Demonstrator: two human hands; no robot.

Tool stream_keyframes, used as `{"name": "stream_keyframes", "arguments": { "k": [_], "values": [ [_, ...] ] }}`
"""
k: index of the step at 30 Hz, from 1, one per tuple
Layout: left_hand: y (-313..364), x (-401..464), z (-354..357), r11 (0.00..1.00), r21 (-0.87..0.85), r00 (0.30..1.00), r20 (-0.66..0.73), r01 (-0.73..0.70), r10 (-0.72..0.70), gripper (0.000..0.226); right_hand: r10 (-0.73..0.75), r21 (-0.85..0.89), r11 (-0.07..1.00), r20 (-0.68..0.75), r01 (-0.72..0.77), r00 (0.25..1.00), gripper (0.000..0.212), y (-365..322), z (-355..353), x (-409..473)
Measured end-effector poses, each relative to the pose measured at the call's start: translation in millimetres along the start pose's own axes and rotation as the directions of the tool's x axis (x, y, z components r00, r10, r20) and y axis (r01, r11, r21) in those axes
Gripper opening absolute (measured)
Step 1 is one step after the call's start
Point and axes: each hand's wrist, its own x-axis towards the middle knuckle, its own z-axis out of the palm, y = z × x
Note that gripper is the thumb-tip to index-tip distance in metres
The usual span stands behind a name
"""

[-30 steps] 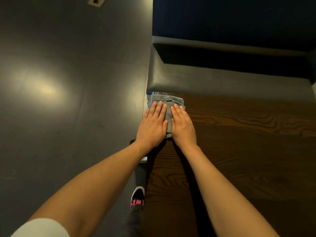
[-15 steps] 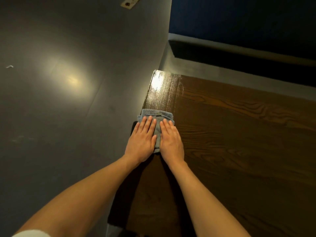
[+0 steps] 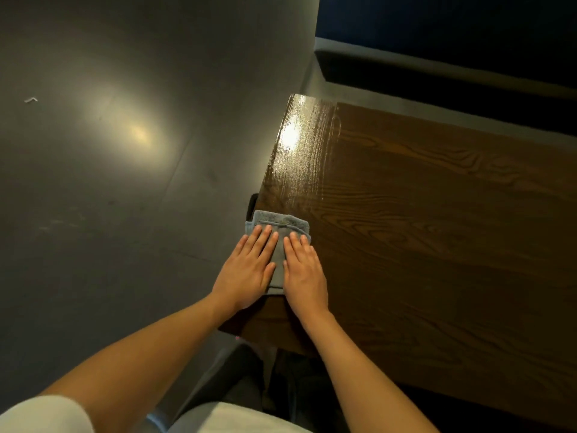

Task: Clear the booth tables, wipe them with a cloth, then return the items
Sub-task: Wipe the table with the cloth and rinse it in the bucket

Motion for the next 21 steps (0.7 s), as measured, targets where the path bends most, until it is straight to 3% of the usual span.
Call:
{"name": "stream_keyframes", "arguments": {
  "k": [11, 14, 21],
  "values": [
    [-16, -83, 14, 0.994, -0.031, 0.994, 0.028, -0.100, 0.101, 0.061, -0.020, -0.172, 0.985, -0.045, 0.012, 0.999, 0.058, -41, 21, -78],
    [-15, -98, 16, 0.992, -0.042, 0.991, 0.059, -0.120, 0.123, 0.062, -0.011, -0.214, 0.977, -0.036, 0.003, 0.999, 0.049, -46, 25, -96],
    [-5, -99, 15, 0.980, 0.009, 0.977, 0.076, -0.200, 0.198, 0.063, 0.043, -0.278, 0.960, 0.024, -0.035, 0.999, 0.054, -41, 24, -111]
  ]
}}
